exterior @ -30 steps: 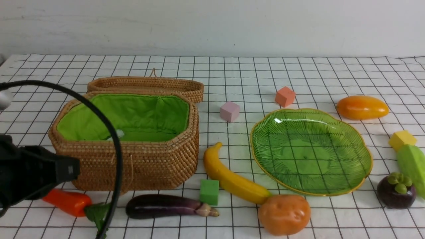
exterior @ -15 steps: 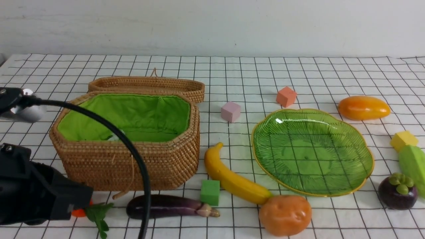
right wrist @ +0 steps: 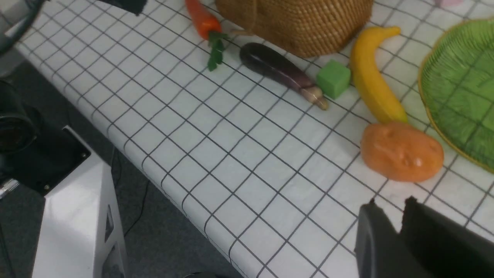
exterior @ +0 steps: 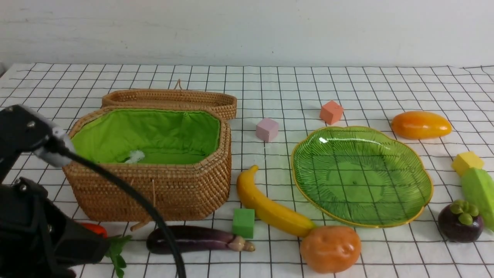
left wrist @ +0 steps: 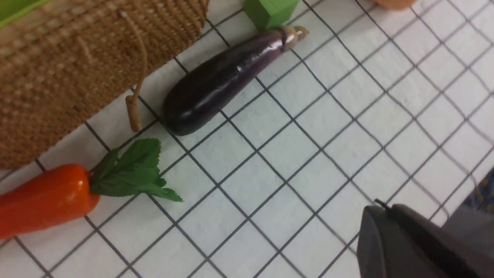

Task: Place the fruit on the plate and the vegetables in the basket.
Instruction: Use the left arm to grab a carrot and put it into the left basket, then use the left arm to grab an eggplant and put it into the left basket

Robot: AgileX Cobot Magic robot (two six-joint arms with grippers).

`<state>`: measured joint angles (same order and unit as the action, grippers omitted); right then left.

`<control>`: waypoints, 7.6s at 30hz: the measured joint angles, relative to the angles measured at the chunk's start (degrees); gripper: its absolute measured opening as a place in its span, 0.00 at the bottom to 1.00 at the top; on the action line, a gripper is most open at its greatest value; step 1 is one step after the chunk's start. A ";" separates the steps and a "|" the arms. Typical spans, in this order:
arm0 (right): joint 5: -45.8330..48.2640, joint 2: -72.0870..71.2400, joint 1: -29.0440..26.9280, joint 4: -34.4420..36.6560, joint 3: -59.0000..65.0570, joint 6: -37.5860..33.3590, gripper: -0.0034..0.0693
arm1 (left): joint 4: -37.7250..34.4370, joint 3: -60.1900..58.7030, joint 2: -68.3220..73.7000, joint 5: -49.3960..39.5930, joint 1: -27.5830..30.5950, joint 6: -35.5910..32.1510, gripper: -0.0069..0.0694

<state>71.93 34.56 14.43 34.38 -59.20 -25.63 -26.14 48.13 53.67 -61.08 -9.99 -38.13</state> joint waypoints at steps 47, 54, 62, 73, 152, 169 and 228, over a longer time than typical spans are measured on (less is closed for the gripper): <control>0.43 -1.90 4.39 1.67 -0.12 -6.94 0.26 | 29.56 0.09 35.09 24.96 3.88 -39.62 0.79; 0.43 -1.90 4.39 1.67 -0.12 -6.13 0.27 | 31.06 0.40 36.70 27.15 3.88 -39.62 0.79; 0.43 -1.90 4.39 2.10 -0.13 -5.63 0.27 | 34.57 0.76 39.23 30.94 3.88 -39.57 0.78; 0.43 -1.90 4.39 3.07 -0.13 -5.44 0.27 | 35.13 1.90 41.28 31.34 3.94 -39.38 0.60; -16.07 -1.90 4.56 3.15 -0.13 -0.69 0.32 | 15.50 29.71 33.62 19.13 -2.79 -3.46 0.63; -4.64 -1.90 4.56 0.37 -0.13 0.23 0.32 | 25.52 16.31 28.87 0.73 -32.05 11.83 0.08; -9.67 -1.90 4.56 1.59 -0.13 1.92 0.33 | 51.19 22.80 27.47 12.53 -26.72 13.98 0.49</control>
<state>62.26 32.67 18.99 35.97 -59.33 -23.71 25.04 70.92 81.14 -48.55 -36.71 -24.15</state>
